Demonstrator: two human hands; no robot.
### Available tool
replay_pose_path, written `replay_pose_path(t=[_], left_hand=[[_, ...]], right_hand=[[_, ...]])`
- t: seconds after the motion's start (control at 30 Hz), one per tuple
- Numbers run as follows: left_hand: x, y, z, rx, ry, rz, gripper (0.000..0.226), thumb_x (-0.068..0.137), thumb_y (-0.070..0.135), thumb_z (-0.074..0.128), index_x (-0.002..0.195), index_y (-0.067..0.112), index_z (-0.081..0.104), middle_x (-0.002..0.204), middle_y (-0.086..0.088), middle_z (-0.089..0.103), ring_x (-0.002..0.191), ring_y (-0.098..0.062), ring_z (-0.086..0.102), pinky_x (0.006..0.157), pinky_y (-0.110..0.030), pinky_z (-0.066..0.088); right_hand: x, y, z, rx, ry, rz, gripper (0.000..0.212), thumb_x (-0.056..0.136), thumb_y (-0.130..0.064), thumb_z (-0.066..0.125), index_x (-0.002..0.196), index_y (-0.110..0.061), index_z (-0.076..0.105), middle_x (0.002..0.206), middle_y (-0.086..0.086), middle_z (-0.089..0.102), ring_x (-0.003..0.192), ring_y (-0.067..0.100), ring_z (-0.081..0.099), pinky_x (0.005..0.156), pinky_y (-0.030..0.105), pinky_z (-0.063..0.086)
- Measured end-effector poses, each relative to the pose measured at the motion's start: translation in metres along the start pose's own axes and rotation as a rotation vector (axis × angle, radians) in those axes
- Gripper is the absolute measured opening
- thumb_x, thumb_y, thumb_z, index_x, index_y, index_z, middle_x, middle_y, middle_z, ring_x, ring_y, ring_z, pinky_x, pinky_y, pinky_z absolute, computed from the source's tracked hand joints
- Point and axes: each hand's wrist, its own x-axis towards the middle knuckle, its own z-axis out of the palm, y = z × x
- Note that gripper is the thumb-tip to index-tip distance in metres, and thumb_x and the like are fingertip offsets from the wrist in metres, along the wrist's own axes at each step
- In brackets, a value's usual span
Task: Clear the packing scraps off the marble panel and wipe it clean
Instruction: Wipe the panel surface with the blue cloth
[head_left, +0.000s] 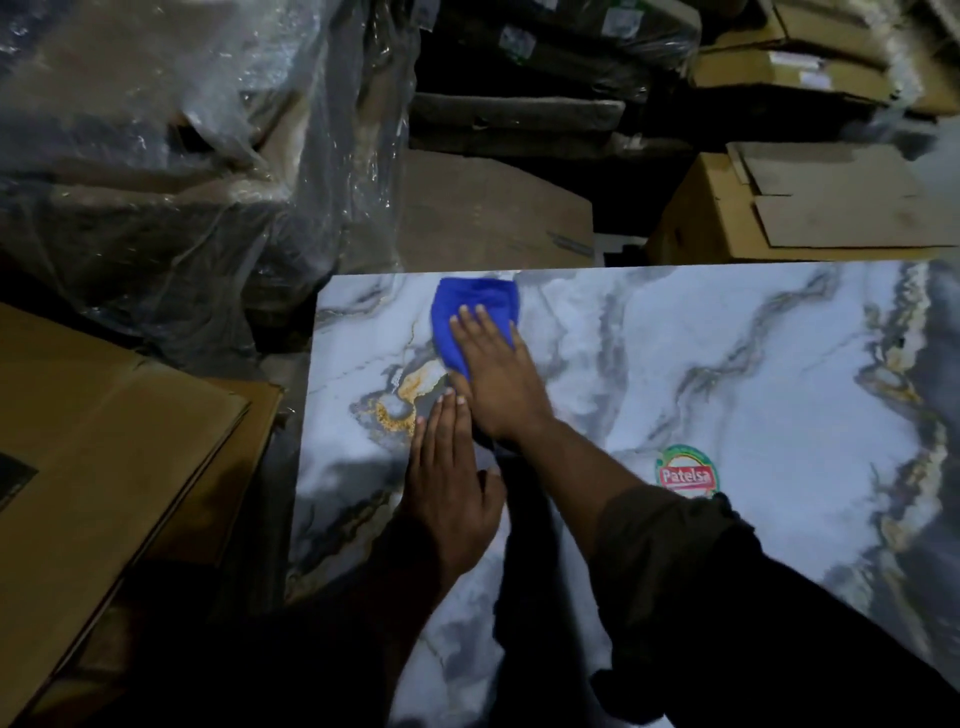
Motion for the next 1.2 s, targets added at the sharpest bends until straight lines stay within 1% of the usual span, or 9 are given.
replay_pose_path(t=[0.13, 0.27, 0.47, 0.63, 0.73, 0.87, 0.97, 1.1, 1.2], left_hand=[[-0.001, -0.001, -0.003, -0.008, -0.024, 0.038, 0.065, 0.095, 0.029, 0.04, 0.15, -0.006, 0.04, 0.159, -0.022, 0.037, 0.148, -0.033, 0.038, 0.118, -0.054, 0.034], [-0.004, -0.002, 0.0, 0.054, -0.009, 0.023, 0.062, 0.097, 0.027, 0.043, 0.15, -0.004, 0.042, 0.157, -0.021, 0.042, 0.145, -0.032, 0.044, 0.118, -0.049, 0.037], [-0.006, -0.003, -0.001, 0.207, -0.106, 0.103, 0.074, 0.095, 0.041, 0.046, 0.156, 0.003, 0.032, 0.158, -0.018, 0.04, 0.143, -0.035, 0.042, 0.122, -0.051, 0.028], [-0.007, 0.003, -0.011, 0.351, -0.089, 0.19, 0.057, 0.098, 0.038, 0.051, 0.147, 0.009, 0.044, 0.13, -0.017, 0.056, 0.124, -0.036, 0.051, 0.117, -0.051, 0.032], [-0.009, 0.014, -0.013, 0.439, -0.162, 0.29, 0.052, 0.099, 0.037, 0.053, 0.142, 0.007, 0.047, 0.118, -0.018, 0.057, 0.114, -0.035, 0.052, 0.109, -0.05, 0.038], [-0.037, 0.049, -0.005, 0.191, -0.157, 0.411, 0.051, 0.094, 0.028, 0.057, 0.136, 0.0, 0.054, 0.127, -0.024, 0.059, 0.124, -0.035, 0.043, 0.111, -0.052, 0.04], [-0.074, 0.084, 0.001, -0.051, -0.221, 0.488, 0.053, 0.094, 0.03, 0.054, 0.136, -0.002, 0.057, 0.136, -0.023, 0.059, 0.133, -0.035, 0.049, 0.112, -0.053, 0.041], [-0.091, 0.094, 0.004, -0.039, -0.353, 0.477, 0.06, 0.1, 0.041, 0.044, 0.145, 0.002, 0.052, 0.15, -0.016, 0.052, 0.145, -0.031, 0.042, 0.123, -0.053, 0.025], [-0.09, 0.092, 0.002, -0.018, -0.364, 0.479, 0.06, 0.1, 0.04, 0.045, 0.146, 0.001, 0.05, 0.152, -0.016, 0.049, 0.147, -0.03, 0.039, 0.124, -0.052, 0.023]], right_hand=[[-0.051, -0.009, 0.005, 0.06, 0.041, 0.076, 0.075, 0.094, -0.049, 0.01, 0.161, -0.017, 0.02, 0.169, 0.001, 0.015, 0.157, 0.015, 0.004, 0.127, 0.045, 0.004], [-0.12, -0.015, 0.013, 0.079, 0.119, 0.254, 0.073, 0.096, -0.048, 0.025, 0.162, -0.017, 0.02, 0.17, -0.001, 0.012, 0.157, 0.013, 0.001, 0.127, 0.045, 0.009], [-0.231, -0.039, 0.022, 0.024, 0.204, 0.572, 0.077, 0.095, -0.05, 0.038, 0.161, -0.015, 0.022, 0.17, 0.003, 0.013, 0.157, 0.018, 0.005, 0.126, 0.047, 0.009], [-0.321, -0.063, 0.034, -0.009, 0.21, 0.746, 0.076, 0.097, -0.049, 0.039, 0.161, -0.013, 0.021, 0.17, 0.005, 0.013, 0.157, 0.021, 0.005, 0.125, 0.049, 0.012], [-0.362, -0.076, 0.038, -0.05, 0.206, 0.845, 0.074, 0.099, -0.049, 0.032, 0.161, -0.012, 0.02, 0.17, 0.006, 0.013, 0.157, 0.022, 0.006, 0.124, 0.048, 0.011], [-0.401, -0.08, 0.04, -0.068, 0.208, 0.98, 0.073, 0.098, -0.048, 0.028, 0.159, -0.009, 0.028, 0.168, 0.009, 0.021, 0.156, 0.026, 0.015, 0.122, 0.05, 0.016], [-0.413, -0.074, 0.038, -0.097, 0.233, 1.084, 0.073, 0.096, -0.046, 0.029, 0.156, -0.004, 0.034, 0.163, 0.013, 0.031, 0.153, 0.031, 0.024, 0.12, 0.053, 0.022], [-0.405, -0.061, 0.037, -0.065, 0.263, 1.218, 0.076, 0.096, -0.045, 0.028, 0.155, 0.002, 0.031, 0.162, 0.018, 0.031, 0.153, 0.034, 0.023, 0.122, 0.057, 0.021], [-0.391, -0.047, 0.034, -0.048, 0.29, 1.301, 0.079, 0.094, -0.048, 0.025, 0.156, 0.002, 0.028, 0.164, 0.019, 0.027, 0.154, 0.034, 0.02, 0.123, 0.058, 0.017]])
